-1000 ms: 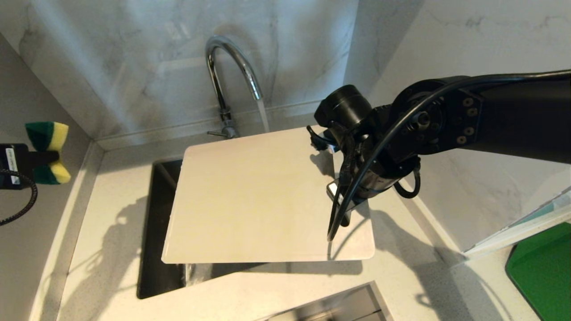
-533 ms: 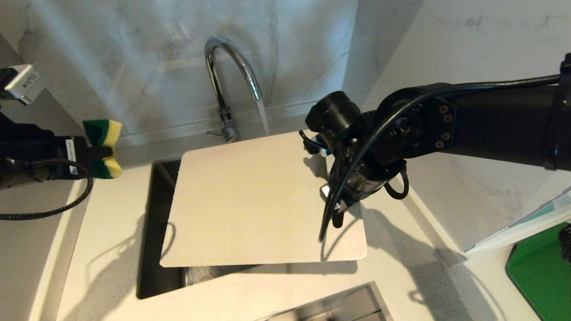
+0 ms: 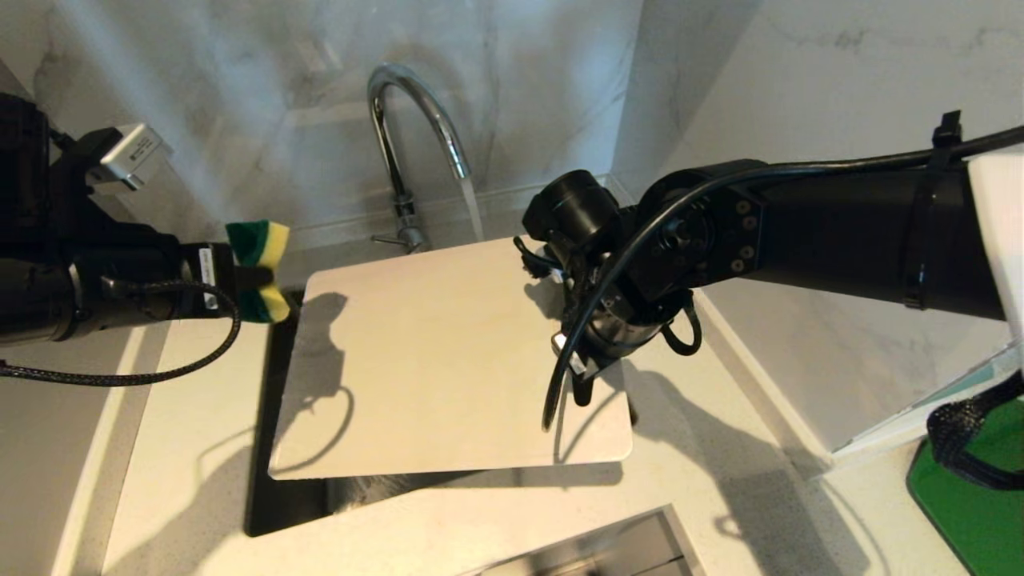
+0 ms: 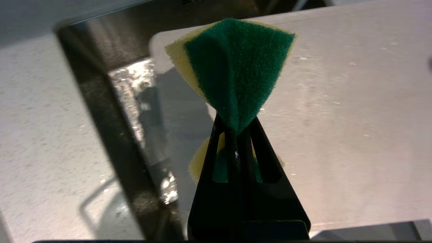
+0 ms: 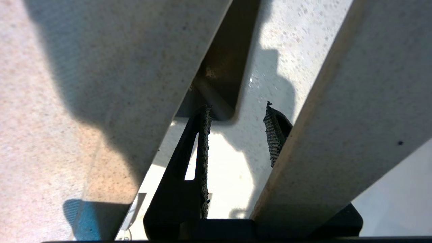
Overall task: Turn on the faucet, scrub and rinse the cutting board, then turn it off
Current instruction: Scrub the cutting board underwater
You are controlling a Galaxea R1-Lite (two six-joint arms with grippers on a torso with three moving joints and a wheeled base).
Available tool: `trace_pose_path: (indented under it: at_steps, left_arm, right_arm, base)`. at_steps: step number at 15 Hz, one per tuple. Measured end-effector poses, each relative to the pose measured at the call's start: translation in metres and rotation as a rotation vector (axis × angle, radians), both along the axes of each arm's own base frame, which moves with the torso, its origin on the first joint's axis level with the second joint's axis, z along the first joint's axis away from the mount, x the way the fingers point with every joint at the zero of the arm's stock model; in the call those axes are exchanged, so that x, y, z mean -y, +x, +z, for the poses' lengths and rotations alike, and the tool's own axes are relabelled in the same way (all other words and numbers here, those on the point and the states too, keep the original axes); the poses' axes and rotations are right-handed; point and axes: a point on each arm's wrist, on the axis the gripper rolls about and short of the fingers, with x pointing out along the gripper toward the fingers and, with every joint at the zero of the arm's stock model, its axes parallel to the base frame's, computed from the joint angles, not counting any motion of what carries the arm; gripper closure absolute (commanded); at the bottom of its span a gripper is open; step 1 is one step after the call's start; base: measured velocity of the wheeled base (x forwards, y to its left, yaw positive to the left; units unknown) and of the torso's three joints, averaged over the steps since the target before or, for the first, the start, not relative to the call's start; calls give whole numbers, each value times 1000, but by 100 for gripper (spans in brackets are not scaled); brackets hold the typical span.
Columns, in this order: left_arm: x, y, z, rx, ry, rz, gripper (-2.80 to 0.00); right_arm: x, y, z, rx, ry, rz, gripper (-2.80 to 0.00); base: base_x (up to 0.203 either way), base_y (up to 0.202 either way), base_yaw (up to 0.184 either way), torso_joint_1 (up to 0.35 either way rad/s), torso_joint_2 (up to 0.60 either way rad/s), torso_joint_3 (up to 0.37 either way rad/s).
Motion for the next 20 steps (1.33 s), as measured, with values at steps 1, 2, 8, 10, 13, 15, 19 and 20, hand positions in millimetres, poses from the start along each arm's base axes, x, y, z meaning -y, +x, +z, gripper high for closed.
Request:
trace_pose_path:
  at_steps: [1, 2, 8, 10, 13, 15, 19, 20]
  left_arm:
    - [6, 1, -1, 6, -4, -21, 0]
    - [13, 3, -2, 14, -9, -42, 0]
    - [66, 16, -10, 49, -18, -147, 0]
    - [76, 23, -15, 46, -13, -152, 0]
    - [83, 32, -23, 28, -2, -152, 0]
    - [85, 35, -26, 22, -1, -152, 0]
    - [93, 45, -39, 6, 9, -153, 0]
    - [94, 49, -44, -4, 15, -151, 0]
  right_arm:
    - [-1, 1, -1, 0, -1, 1, 0]
    - [-2, 2, -1, 0, -2, 2, 0]
    - [0, -1, -1, -19, -17, 1, 0]
    - [3, -7, 1, -47, -43, 8, 0]
    - [8, -15, 9, -55, -57, 23, 0]
    - [11, -25, 14, -78, -83, 40, 0]
    - [13, -32, 24, -54, -67, 47, 0]
    - [14, -34, 27, -48, -63, 46, 0]
  base:
    - [0, 0, 0, 0, 0, 0]
    - [0, 0, 0, 0, 0, 0]
    - [0, 0, 0, 0, 0, 0]
    - [0, 0, 0, 0, 0, 0]
    - [0, 0, 0, 0, 0, 0]
    - [0, 0, 0, 0, 0, 0]
    - [0, 0, 0, 0, 0, 0]
    - [0, 0, 0, 0, 0, 0]
